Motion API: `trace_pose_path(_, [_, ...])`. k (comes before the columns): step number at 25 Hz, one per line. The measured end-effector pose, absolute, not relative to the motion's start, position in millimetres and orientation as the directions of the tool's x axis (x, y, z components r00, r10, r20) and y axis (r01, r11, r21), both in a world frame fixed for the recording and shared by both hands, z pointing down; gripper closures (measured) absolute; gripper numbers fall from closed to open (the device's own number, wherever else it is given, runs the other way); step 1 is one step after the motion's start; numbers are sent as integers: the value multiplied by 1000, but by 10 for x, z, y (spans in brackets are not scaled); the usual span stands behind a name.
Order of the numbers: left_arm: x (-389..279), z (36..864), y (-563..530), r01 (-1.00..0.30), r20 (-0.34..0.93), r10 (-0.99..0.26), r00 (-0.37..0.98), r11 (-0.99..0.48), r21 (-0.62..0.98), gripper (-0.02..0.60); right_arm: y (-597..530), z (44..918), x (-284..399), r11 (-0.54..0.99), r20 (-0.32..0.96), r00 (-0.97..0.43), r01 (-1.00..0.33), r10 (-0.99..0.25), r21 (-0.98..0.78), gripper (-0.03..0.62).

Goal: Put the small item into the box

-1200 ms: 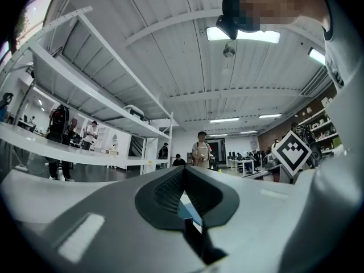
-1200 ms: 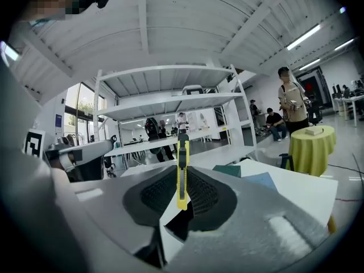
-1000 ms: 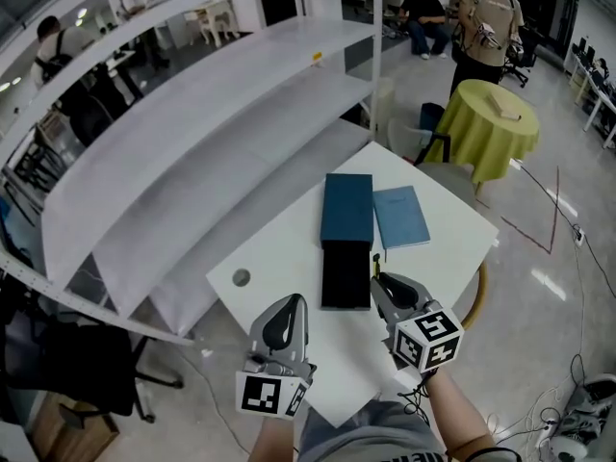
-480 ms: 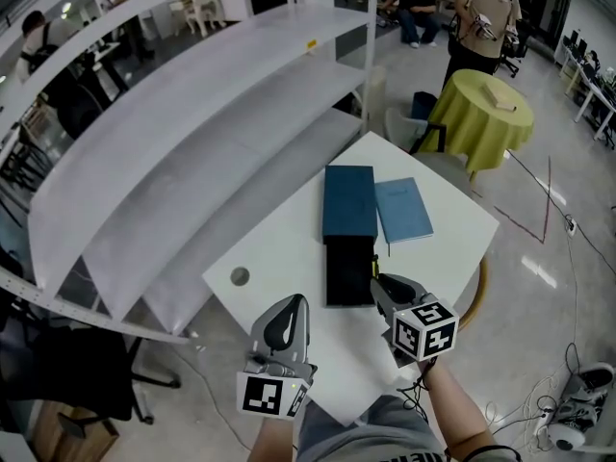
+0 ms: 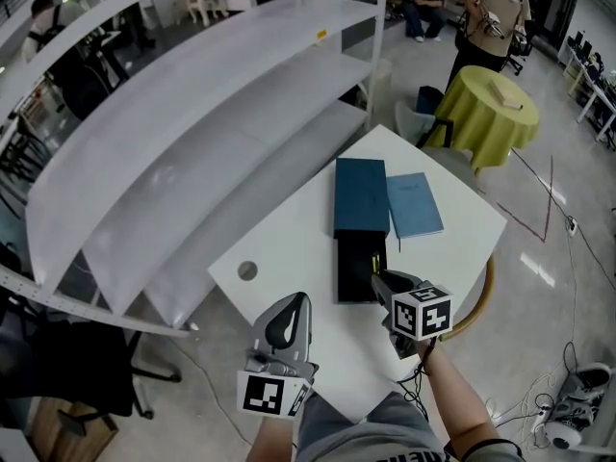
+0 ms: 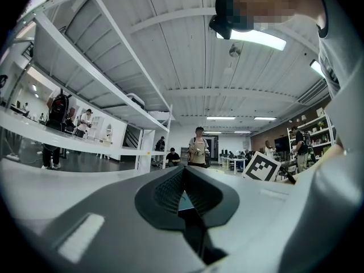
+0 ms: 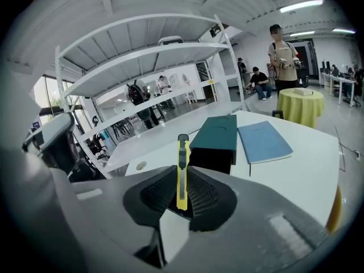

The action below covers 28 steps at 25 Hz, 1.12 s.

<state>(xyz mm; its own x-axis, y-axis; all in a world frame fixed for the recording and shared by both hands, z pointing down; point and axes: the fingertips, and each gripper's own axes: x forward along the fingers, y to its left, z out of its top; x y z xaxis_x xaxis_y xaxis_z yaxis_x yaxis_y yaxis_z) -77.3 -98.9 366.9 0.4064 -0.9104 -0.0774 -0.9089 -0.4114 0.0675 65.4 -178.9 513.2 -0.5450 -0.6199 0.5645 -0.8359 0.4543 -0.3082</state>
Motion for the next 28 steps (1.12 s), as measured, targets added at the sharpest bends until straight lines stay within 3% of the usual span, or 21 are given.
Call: trace_pose_path(28, [-1032,3880,-1145,-892,-36,-897,440,-441,96,566,-2199,6132,500,303,811,-408,-905,-419,-299,537])
